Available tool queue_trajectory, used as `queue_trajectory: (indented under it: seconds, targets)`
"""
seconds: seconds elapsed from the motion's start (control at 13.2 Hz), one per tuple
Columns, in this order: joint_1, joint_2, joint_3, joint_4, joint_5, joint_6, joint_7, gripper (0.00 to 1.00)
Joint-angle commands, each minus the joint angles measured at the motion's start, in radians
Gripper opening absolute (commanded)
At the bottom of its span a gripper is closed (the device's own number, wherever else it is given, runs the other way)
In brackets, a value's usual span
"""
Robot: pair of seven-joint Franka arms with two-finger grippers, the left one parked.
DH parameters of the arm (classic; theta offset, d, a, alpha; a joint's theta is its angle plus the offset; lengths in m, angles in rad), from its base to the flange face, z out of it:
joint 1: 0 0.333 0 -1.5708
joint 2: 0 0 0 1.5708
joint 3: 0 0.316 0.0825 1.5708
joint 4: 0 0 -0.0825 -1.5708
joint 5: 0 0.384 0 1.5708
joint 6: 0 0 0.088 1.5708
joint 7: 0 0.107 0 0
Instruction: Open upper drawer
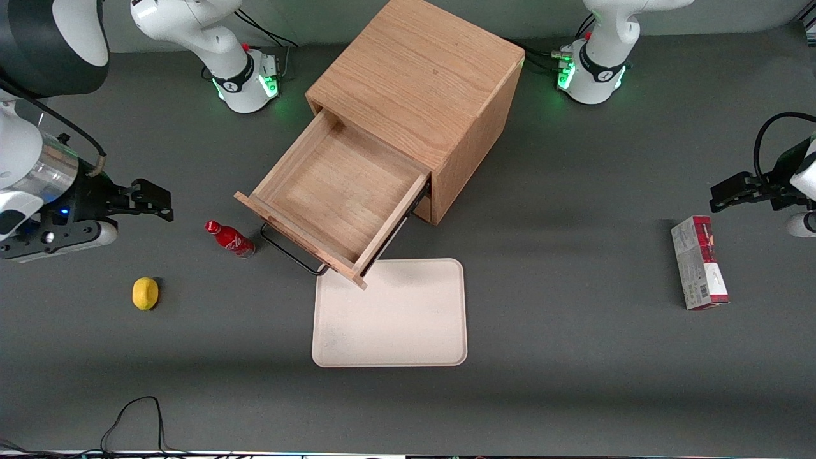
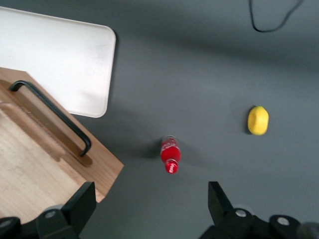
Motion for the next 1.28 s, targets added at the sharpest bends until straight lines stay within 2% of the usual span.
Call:
queue_trajectory:
  seconds: [0.0, 0.15, 0.38, 0.6, 0.91, 1.21]
  targets:
    - [-0.053, -0.035, 0.011, -0.013, -0.028, -0.008, 0.037, 1.00]
    - [-0.166, -0.076, 0.099, -0.041, -0.027, 0.000, 0.037, 1.00]
    - [-0.401, -0.128, 0.309, -0.091, -0.028, 0.008, 0.037, 1.00]
    - [-0.550, -0.157, 0.434, -0.120, -0.028, 0.034, 0.036, 1.00]
    - [-0.570, -0.222, 0.453, -0.225, -0.031, 0.115, 0.037, 1.00]
    - [-0.528, -0.210, 0.448, -0.231, -0.106, 0.112, 0.039, 1.00]
